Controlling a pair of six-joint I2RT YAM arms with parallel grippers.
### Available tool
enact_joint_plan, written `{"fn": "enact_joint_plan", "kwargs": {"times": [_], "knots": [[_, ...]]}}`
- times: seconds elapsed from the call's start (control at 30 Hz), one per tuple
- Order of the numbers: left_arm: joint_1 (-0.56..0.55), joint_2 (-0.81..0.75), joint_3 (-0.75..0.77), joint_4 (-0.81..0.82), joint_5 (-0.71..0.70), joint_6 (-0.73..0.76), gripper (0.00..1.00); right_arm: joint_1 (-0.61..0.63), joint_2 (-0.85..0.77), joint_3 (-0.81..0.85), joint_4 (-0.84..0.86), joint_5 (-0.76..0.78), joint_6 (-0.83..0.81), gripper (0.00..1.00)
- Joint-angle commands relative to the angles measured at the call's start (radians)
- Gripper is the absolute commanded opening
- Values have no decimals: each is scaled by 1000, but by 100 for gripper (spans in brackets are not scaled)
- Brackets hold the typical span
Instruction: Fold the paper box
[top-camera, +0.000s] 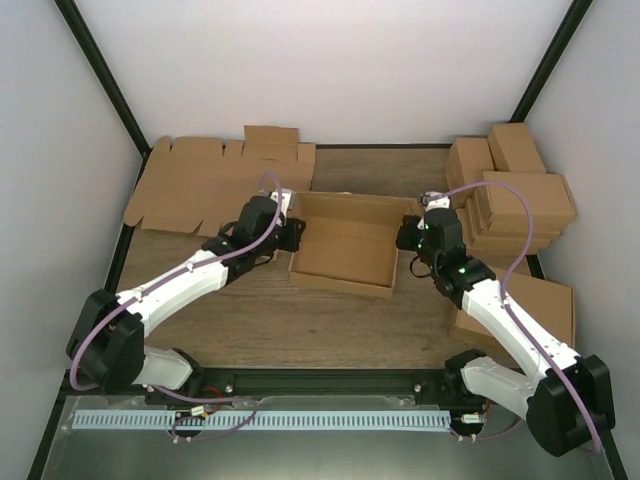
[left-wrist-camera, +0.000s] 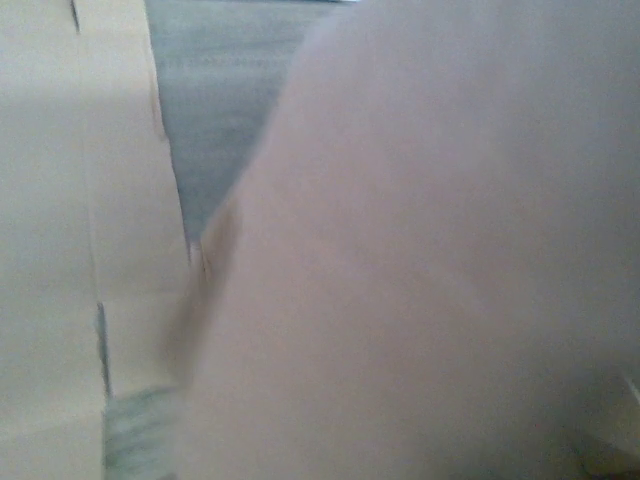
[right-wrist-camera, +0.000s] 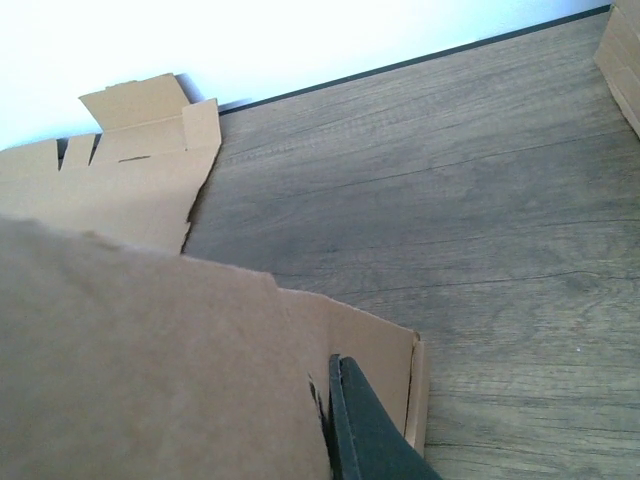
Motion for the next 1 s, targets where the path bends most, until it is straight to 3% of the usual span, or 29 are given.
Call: {"fn": "enact_joint_plan", "kwargs": {"times": [0.0,0.1,0.2,0.4,0.57,0.8,0.97], "knots": [[-15,-17,-24,-116,63,3,37,17,9,-33,-86,-40,-3,1],[-15,-61,6,-212,45,10,72,18,4,-44,-83,-32,-7,1],[-15,-112,29,-332,46,13,87,18,-1,-53,-76,-22,-12,1],[-14,-297,37,-524,55,-22,94,17,12,-59,-68,-22,-36,1],[-12,-365,166,-594,56,-16,100,17,22,-66,-52,-56,-57,2],[4,-94,478,-574,124,134,100,17,37,-67,-49,-115,-58,5],[-1,99,687,-608,240,324,97,17,10,-90,-50,-106,-59,5]]}}
